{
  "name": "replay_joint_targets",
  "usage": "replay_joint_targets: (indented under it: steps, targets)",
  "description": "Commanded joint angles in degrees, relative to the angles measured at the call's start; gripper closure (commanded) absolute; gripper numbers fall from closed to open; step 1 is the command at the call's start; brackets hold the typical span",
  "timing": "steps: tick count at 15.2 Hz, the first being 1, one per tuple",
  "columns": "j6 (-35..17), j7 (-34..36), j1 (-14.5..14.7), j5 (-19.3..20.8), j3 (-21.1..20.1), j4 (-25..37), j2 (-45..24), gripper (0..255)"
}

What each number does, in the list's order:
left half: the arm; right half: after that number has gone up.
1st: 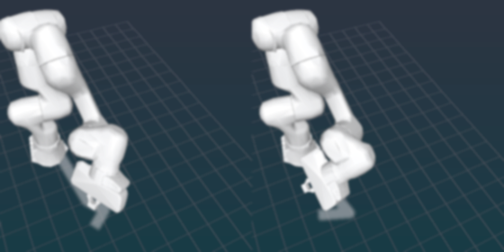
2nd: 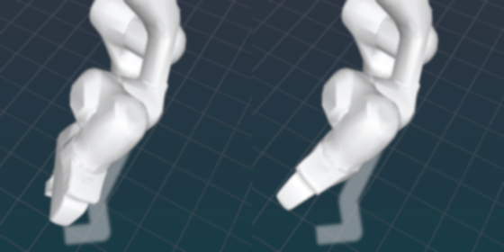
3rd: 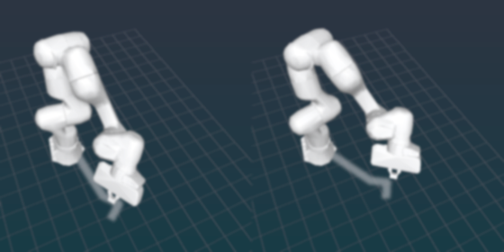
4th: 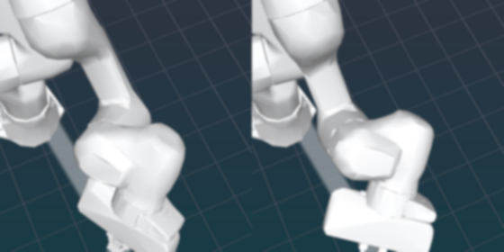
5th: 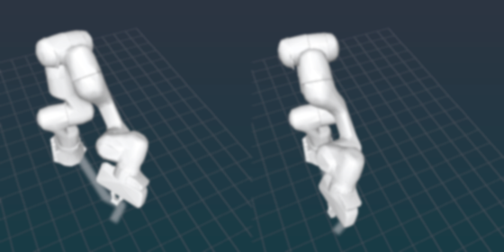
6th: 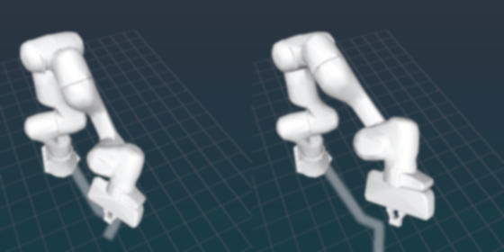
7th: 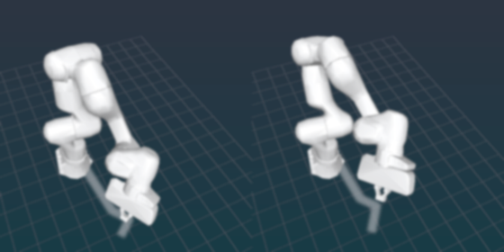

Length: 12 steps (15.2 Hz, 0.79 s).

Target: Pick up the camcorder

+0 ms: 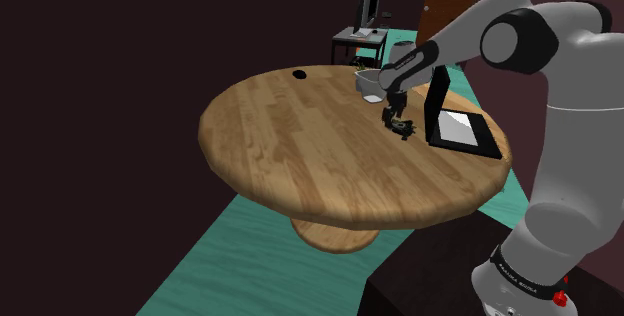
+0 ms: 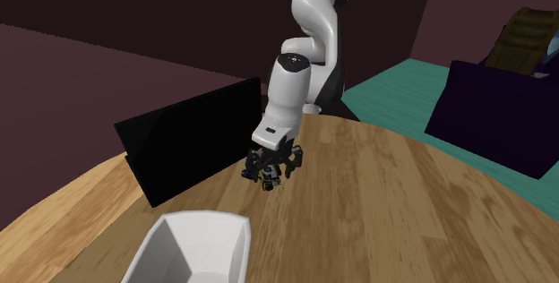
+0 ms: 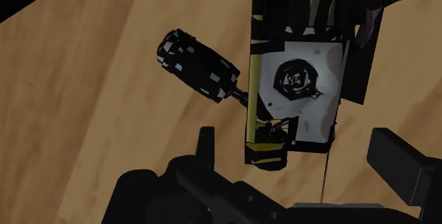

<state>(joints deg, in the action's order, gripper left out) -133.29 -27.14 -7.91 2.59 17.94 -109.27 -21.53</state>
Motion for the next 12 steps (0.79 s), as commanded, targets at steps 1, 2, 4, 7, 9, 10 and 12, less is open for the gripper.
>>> replay_joint_targets:
  steps: [1, 2, 4, 7, 9, 10, 12]
  targets:
    - [-1.6, 0.0, -0.2, -0.4, -0.2, -0.2, -1.4, 0]
    - [-1.6, 0.0, -0.2, -0.4, -0.2, -0.2, -1.4, 0]
    - [-1.6, 0.0, -0.2, -0.4, -0.2, -0.2, -1.4, 255]
    - [-1.6, 0.1, -0.1, -0.3, -0.2, -0.2, -1.4, 255]
    - [-1.6, 0.1, -0.1, -0.3, -0.2, -0.2, -1.4, 255]
    - [-1.6, 0.1, -0.1, -0.3, -0.2, -0.2, -1.4, 255]
    - [-1.6, 0.1, -0.1, -0.4, -0.2, -0.2, -1.4, 255]
